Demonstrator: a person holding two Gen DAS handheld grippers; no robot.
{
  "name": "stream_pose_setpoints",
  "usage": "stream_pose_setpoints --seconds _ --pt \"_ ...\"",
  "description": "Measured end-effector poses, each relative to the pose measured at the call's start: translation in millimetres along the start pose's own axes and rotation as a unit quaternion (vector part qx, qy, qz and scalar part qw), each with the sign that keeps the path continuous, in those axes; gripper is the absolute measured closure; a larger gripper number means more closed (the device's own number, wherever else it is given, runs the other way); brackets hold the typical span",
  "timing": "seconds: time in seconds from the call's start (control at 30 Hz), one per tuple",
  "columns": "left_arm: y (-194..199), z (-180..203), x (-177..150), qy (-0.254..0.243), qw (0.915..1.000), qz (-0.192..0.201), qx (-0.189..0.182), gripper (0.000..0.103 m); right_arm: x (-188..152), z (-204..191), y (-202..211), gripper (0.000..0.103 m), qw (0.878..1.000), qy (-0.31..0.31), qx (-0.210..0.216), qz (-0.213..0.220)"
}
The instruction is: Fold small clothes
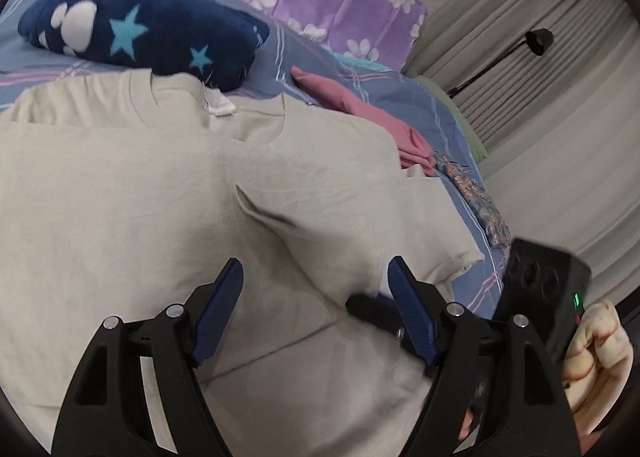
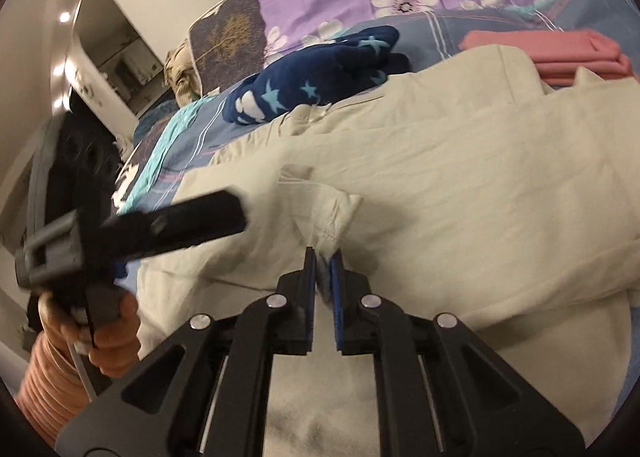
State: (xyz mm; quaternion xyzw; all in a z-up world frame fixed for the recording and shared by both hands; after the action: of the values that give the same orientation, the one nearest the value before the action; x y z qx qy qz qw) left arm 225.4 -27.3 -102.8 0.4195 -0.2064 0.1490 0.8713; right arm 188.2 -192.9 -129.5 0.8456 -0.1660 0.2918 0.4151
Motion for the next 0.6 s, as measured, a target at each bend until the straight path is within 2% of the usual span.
stream_pose_setpoints --seconds 0.17,0.2,0.23,0.3,0.33,0.4,0.5,0.6 --pt "-24.1 -8.5 10.7 0.06 0.9979 -0.023 -0.005 0.028 -3.6 6.6 -2.9 0.095 1.0 -0.016 0.014 -0.004" --pt "-27.6 -6.3 13.5 0.059 0.9979 -0.024 -0.006 0.034 -4.2 7.7 -2.3 0.094 1.0 -0.018 0.017 -0.003" --pt "-30.8 -3.3 15.7 0.053 0.9982 -0.028 -0.003 0.059 -4.4 8.5 -2.4 0.094 1.0 -0.02 0.02 -0.003" --pt "-40.1 3.7 19.2 0.034 0.9982 -0.044 0.02 0.089 -4.5 8.1 -2.1 0.092 1.0 -0.019 0.023 -0.001" --pt "-42.4 8.5 20.2 0.022 0.9981 -0.045 0.036 0.096 -4.4 7.6 -1.5 0.089 1.0 -0.017 0.027 0.001" --pt "-39.6 19.3 26.6 -0.001 0.998 -0.033 0.053 0.099 -4.1 6.8 2.1 0.082 0.999 -0.014 0.04 0.009" --pt "-19.8 36.1 45.0 -0.023 0.9986 -0.002 0.047 0.1 -3.9 4.7 12.6 0.072 0.997 -0.004 0.065 0.027" --pt "11.1 56.3 64.7 -0.051 0.997 0.037 0.044 0.102 -2.1 7.6 16.2 0.07 0.998 -0.009 0.053 0.033"
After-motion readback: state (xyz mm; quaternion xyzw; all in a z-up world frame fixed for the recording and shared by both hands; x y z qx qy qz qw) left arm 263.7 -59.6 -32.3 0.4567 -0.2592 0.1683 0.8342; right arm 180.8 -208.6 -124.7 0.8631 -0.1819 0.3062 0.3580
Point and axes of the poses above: each gripper's, at about its wrist camera, not at the fingertips, and y roughly against the way its jaws point, z to its right, x to its top, the point moved 1 cm from there along -y, roughly the way its jaws point, and after that the axes turned 3 degrees about x, right-handed, at the moved point
